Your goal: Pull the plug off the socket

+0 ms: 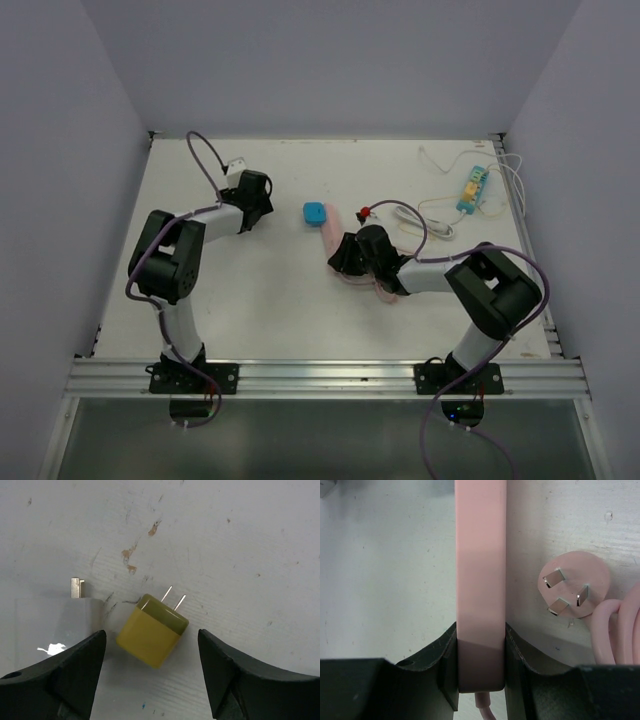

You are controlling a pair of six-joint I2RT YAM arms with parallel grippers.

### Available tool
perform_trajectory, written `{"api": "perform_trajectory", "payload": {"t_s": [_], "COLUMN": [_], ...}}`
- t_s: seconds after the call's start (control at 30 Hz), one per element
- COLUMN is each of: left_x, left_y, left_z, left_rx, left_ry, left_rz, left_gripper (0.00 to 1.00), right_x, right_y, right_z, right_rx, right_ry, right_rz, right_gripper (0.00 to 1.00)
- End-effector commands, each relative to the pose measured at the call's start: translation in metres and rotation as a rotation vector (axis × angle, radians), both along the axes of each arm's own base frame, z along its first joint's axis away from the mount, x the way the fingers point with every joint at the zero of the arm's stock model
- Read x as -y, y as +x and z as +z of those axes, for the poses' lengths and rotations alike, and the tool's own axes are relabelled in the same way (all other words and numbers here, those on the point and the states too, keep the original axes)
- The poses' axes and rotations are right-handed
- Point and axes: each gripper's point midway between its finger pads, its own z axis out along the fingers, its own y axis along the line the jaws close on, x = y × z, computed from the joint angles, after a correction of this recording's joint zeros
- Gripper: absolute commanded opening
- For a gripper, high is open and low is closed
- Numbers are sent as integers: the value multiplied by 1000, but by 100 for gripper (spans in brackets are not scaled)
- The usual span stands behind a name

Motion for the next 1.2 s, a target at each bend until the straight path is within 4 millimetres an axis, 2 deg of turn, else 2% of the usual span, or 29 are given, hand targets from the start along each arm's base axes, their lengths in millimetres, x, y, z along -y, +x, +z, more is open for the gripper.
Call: {"api": "perform_trajectory", "payload": {"t_s": [0.0, 0.03, 0.1, 0.13, 0.23, 0.27, 0.33, 0.37, 0.43, 0.5, 0.6, 0.73, 0.87, 0.9, 0.93, 1.0, 1.03, 1.13, 1.17], "left_x": [-1, 0, 6, 5, 16, 19, 29, 34, 48, 65, 87, 118, 133, 134, 134, 136, 137, 132, 130], "left_y": [-5, -10, -13, -22, -32, -34, -42, -46, -57, -67, -86, -111, -125, -126, -129, -133, -134, -139, -140], "left_z": [22, 20, 31, 35, 45, 59, 66, 77, 79, 90, 90, 79, 67, 66, 60, 57, 57, 60, 61], "left_rx": [57, 49, 68, 54, 63, 89, 90, 110, 102, 115, 118, 90, 62, 64, 49, 38, 39, 46, 51], "left_ry": [-55, -66, -106, -119, -188, -210, -247, -268, -318, -394, -502, -625, -679, -692, -692, -704, -705, -702, -696], "left_rz": [16, 17, -3, -6, -47, -62, -110, -133, -194, -254, -331, -401, -420, -417, -415, -419, -422, -412, -406], "left_gripper": [79, 80, 81, 83, 86, 87, 87, 87, 87, 87, 85, 84, 84, 84, 84, 83, 83, 83, 83], "right_x": [37, 37, 37, 37, 39, 36, 36, 35, 34, 33, 33, 29, 26, 26, 25, 25, 26, 28, 29], "right_y": [-38, -38, -39, -39, -42, -45, -50, -51, -59, -63, -69, -79, -85, -85, -85, -84, -84, -81, -79], "right_z": [-46, -44, -42, -39, -37, -34, -34, -31, -31, -28, -28, -28, -27, -26, -26, -26, -27, -25, -22], "right_rx": [-162, -159, -158, -151, -147, -150, -159, -154, -166, -163, -156, -160, -165, -166, -165, -166, -167, -154, -136], "right_ry": [-172, -169, -168, -164, -174, -164, -166, -164, -155, -149, -147, -114, -98, -99, -97, -99, -102, -126, -138], "right_rz": [16, 16, 20, 23, 37, 68, 90, 104, 138, 170, 208, 258, 293, 295, 298, 302, 302, 299, 299], "right_gripper": [0, 0, 0, 0, 0, 0, 0, 0, 0, 0, 0, 0, 0, 3, 13, 26, 37, 52, 54]}}
